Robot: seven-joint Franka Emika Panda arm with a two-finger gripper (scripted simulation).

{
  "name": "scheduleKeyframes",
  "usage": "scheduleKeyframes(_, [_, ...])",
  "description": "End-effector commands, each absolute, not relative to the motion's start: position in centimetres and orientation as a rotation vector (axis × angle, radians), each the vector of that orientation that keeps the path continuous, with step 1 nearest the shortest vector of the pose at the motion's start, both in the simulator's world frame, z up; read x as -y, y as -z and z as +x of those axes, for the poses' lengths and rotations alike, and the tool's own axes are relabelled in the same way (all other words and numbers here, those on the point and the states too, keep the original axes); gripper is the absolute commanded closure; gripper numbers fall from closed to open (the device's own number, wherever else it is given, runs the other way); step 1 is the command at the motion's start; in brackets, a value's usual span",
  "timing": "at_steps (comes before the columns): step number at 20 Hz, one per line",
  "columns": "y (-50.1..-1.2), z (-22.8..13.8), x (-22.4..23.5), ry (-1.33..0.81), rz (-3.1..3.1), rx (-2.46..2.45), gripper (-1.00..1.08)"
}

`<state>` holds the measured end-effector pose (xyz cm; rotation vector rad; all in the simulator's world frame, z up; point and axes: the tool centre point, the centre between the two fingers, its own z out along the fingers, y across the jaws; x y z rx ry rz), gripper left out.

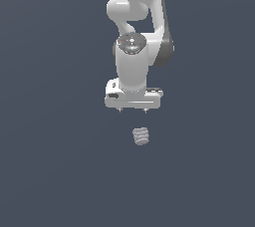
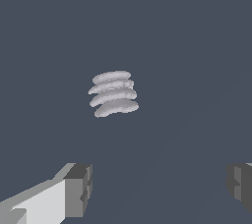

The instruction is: Pick up the object and move it to a goal position.

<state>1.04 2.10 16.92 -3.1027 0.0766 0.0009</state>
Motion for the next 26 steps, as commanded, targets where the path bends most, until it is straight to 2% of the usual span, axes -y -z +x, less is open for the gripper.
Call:
scheduleKeyframes(1, [-16.9, 1.1, -2.2, -0.001, -3.101, -0.077, -0.92])
scheduleKeyframes(13, [-16.4, 1.5, -2.4, -0.007, -3.093, -0.235, -0.92])
scheduleKeyframes(26, [-14.8, 2.8, -3.1, -0.021, -3.026, -0.691, -0.92])
